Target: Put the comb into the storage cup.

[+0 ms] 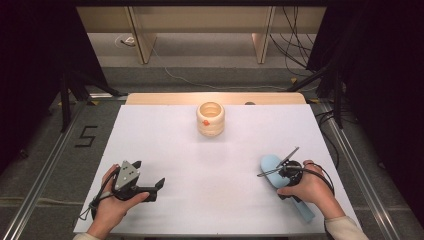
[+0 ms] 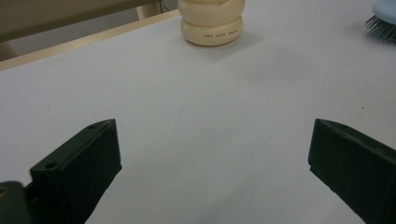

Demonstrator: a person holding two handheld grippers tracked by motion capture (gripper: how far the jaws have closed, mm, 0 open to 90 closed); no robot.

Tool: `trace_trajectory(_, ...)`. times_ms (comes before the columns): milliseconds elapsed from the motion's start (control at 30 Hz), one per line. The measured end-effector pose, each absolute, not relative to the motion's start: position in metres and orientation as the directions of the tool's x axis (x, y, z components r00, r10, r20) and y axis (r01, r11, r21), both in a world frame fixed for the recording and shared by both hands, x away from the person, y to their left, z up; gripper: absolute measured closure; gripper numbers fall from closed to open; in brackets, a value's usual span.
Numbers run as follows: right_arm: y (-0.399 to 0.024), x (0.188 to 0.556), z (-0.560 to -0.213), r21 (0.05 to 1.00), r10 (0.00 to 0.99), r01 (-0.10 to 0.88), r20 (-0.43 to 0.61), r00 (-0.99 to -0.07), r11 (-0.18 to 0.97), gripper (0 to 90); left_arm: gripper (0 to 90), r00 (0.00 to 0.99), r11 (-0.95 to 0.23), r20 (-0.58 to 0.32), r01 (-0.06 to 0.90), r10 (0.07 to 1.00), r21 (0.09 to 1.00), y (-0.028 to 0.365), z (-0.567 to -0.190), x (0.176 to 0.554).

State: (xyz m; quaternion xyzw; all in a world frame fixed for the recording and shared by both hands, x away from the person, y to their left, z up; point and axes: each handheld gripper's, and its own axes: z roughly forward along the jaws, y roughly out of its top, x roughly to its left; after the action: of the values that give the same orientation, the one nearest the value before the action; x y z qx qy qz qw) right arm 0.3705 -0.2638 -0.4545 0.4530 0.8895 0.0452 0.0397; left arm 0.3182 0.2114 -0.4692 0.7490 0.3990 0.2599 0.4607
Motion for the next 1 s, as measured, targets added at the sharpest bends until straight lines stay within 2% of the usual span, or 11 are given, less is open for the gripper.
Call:
trace_trajectory(33,-0.2655,0.3708,-0.4536,0.121,0.815,0.808,-0.028,-0.578,0.577,48.9,1.7,0.546,-0.257,0.021,0.359,0.838,0.897,0.2112,-0.4694,0.3182)
trace_trajectory(133,-0.2664,0.371,-0.4531,0.122,0.822,0.814,-0.029,-0.569,0.568,53.4,1.8,0.547,-0.258,0.022,0.359,0.837,0.897,0.2111,-0.4693,0.3183)
trace_trajectory(400,-0.2656,0.3705,-0.4528,0.114,0.822,0.815,-0.033,-0.568,0.568,57.7,2.0,0.547,-0.257,0.021,0.36,0.837,0.897,0.2112,-0.4694,0.3182)
trace_trajectory(767,-0.2659,0.3697,-0.4516,0.104,0.828,0.822,-0.026,-0.561,0.56,68.3,2.1,0.548,-0.26,0.023,0.358,0.836,0.897,0.2117,-0.4693,0.3181)
trace_trajectory(1000,-0.2668,0.3687,-0.4513,0.112,0.829,0.823,-0.023,-0.558,0.557,69.7,2.2,0.547,-0.257,0.022,0.358,0.837,0.898,0.2116,-0.4692,0.3181)
